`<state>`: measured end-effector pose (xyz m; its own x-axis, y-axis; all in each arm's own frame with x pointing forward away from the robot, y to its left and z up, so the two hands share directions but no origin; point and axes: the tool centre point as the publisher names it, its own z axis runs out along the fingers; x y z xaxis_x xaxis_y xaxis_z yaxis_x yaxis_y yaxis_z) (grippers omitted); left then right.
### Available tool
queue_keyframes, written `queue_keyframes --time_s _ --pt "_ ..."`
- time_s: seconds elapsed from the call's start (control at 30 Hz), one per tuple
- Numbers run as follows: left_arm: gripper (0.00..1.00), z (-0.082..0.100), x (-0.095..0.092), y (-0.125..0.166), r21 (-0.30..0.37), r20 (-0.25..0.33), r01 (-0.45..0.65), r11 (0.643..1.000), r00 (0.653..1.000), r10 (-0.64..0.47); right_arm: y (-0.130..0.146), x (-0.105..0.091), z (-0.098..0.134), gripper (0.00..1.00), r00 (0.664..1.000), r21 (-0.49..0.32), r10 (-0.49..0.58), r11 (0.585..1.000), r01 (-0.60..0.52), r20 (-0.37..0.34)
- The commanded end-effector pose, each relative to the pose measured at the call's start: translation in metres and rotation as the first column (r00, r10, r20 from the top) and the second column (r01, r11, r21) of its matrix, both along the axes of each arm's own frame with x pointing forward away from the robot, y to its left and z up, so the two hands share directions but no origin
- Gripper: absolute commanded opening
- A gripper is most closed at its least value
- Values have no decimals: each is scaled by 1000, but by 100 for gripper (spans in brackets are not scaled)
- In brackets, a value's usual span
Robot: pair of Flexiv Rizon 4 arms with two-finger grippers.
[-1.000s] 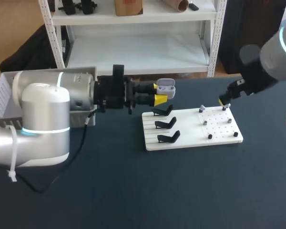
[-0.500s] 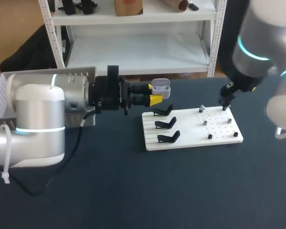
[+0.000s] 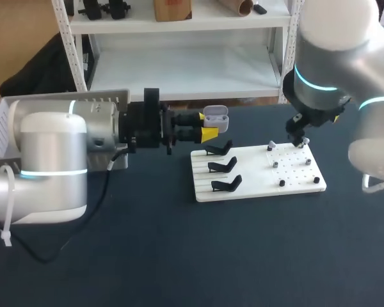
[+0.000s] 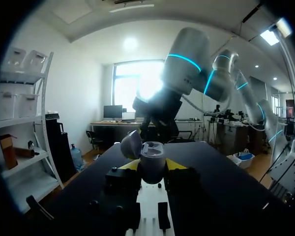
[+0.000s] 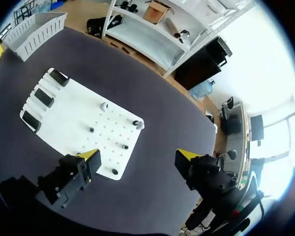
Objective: Pick up each earbud case from the left stands, insert the matching earbuds, close the lid, and place the case in the box.
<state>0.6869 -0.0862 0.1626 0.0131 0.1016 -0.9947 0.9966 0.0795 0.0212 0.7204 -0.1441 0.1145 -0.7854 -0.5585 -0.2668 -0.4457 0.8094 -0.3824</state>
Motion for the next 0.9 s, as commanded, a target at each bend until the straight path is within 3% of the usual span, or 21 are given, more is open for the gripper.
queue_keyframes --time_s 0.03,0.3,0.73,0.8,0.9 --pt "0 0 -2 0 -3 3 -8 1000 1000 8 -8 2 -8 100 995 24 91 996 -91 -33" --pt "0 0 -2 0 -3 3 -8 1000 1000 8 -14 2 -12 100 970 7 231 973 -231 -74" --pt "0 0 -2 0 -3 3 -8 1000 1000 8 -10 12 -34 100 981 -11 123 992 -126 -151" --pt "0 0 -2 0 -3 3 -8 1000 1000 8 -9 15 -35 87 983 -13 106 994 -109 -151" --pt "0 0 -2 0 -3 3 -8 1000 1000 8 -8 19 -39 58 985 -5 80 997 -81 -154"
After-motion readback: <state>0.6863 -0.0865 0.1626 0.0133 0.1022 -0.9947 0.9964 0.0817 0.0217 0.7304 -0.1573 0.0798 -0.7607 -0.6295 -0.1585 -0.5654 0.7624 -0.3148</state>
